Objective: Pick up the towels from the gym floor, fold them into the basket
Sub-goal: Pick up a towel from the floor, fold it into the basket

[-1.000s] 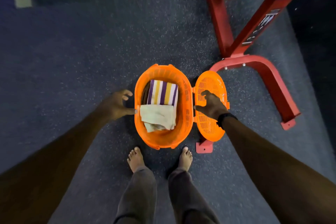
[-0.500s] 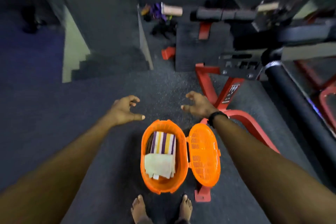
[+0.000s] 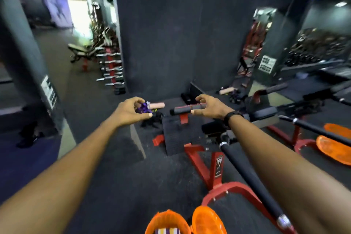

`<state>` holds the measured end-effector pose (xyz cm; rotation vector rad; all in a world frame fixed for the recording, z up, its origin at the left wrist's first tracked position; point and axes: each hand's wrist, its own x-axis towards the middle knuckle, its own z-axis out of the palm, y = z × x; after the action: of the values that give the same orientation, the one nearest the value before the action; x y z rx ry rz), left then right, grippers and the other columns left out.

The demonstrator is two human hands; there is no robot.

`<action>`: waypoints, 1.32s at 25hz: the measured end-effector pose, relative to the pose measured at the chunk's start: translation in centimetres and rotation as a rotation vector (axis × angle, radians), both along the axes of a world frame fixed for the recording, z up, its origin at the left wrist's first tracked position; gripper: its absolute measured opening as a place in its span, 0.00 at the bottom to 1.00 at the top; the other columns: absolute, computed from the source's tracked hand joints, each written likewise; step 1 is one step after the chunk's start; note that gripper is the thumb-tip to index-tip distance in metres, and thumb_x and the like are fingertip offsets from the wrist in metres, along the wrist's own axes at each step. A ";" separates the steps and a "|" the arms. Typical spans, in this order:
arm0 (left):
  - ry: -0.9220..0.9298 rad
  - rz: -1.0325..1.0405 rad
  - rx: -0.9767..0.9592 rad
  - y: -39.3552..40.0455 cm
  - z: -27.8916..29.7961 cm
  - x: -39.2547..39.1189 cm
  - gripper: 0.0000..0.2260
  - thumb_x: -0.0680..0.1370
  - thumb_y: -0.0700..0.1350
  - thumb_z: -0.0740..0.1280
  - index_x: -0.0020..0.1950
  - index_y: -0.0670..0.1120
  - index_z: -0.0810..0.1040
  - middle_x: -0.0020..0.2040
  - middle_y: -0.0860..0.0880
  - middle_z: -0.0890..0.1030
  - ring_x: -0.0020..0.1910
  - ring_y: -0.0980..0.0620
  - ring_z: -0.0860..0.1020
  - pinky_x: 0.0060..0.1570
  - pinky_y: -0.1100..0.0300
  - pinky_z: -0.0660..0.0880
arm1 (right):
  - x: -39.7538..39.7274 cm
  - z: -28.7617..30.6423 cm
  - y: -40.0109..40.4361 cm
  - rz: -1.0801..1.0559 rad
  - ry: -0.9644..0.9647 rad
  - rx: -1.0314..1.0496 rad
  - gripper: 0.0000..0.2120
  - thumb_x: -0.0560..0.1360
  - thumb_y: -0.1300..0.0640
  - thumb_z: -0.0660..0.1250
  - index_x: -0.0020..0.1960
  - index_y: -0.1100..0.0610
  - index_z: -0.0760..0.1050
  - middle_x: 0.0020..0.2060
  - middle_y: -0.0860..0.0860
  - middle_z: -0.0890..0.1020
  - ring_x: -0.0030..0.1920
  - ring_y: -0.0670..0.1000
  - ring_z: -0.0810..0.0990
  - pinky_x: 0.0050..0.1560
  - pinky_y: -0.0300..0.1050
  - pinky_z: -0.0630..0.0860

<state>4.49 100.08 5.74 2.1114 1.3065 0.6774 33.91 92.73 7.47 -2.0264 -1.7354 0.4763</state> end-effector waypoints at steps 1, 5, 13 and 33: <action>-0.013 -0.013 0.012 -0.1 1.7 0.7 0.27 0.66 0.55 0.77 0.61 0.49 0.76 0.55 0.50 0.78 0.55 0.51 0.77 0.52 0.62 0.69 | 0.8 1.8 -0.7 -0.021 -0.006 0.028 0.31 0.70 0.48 0.74 0.68 0.58 0.69 0.66 0.55 0.74 0.67 0.52 0.73 0.66 0.46 0.69; -0.036 -0.094 0.071 -1.6 5.6 4.3 0.28 0.66 0.59 0.76 0.63 0.51 0.75 0.58 0.50 0.78 0.56 0.50 0.76 0.58 0.56 0.72 | 4.0 7.0 -5.1 -0.109 -0.055 0.127 0.33 0.70 0.47 0.75 0.69 0.57 0.68 0.66 0.57 0.74 0.66 0.53 0.74 0.65 0.48 0.71; -0.048 -0.303 0.109 -9.7 9.6 15.0 0.26 0.67 0.59 0.75 0.62 0.55 0.74 0.59 0.51 0.76 0.59 0.51 0.75 0.57 0.57 0.71 | 11.4 11.4 -19.7 -0.297 -0.160 0.177 0.29 0.72 0.48 0.73 0.68 0.58 0.69 0.61 0.53 0.77 0.61 0.51 0.75 0.55 0.36 0.66; -0.109 -1.093 0.246 -54.2 15.2 48.7 0.28 0.67 0.57 0.76 0.64 0.48 0.74 0.58 0.48 0.78 0.55 0.53 0.75 0.60 0.56 0.72 | 25.5 14.8 -78.5 -1.115 -0.232 0.139 0.31 0.71 0.46 0.73 0.69 0.57 0.69 0.67 0.56 0.73 0.68 0.54 0.71 0.64 0.45 0.67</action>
<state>53.23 45.92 20.92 2.4882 -0.1055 0.4406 59.37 14.25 22.24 -2.5813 -0.4758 -0.2450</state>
